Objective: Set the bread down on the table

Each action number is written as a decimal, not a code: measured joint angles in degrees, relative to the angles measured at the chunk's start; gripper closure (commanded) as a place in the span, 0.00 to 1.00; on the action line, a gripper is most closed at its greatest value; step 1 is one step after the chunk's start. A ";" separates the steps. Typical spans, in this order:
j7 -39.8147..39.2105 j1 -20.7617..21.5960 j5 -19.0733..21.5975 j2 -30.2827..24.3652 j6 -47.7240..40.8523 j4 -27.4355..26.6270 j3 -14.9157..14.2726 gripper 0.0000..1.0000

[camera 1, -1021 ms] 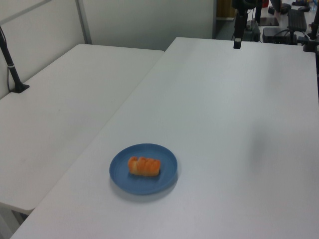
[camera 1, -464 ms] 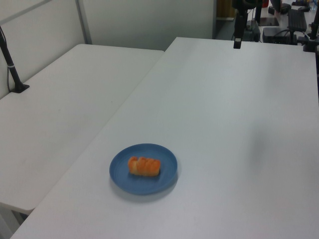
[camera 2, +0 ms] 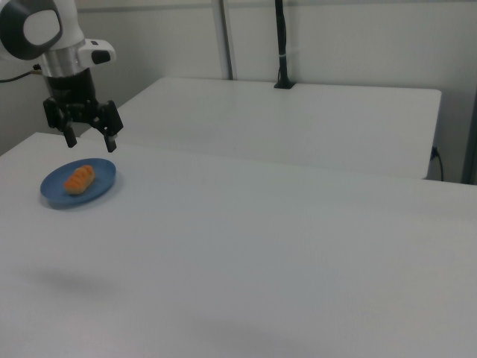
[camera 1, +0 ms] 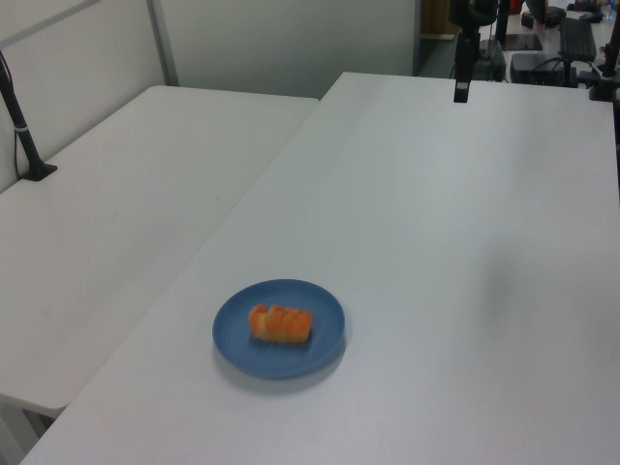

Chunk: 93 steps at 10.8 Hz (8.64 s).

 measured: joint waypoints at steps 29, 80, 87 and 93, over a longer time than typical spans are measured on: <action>39.39 20.52 -23.47 41.04 54.70 13.41 3.46 0.00; -31.36 3.96 5.25 2.42 45.85 -40.55 -16.64 0.00; -28.94 3.41 5.25 -0.78 28.74 -32.72 -16.65 0.00; -8.75 3.09 5.25 -2.26 5.81 -12.53 -16.23 0.00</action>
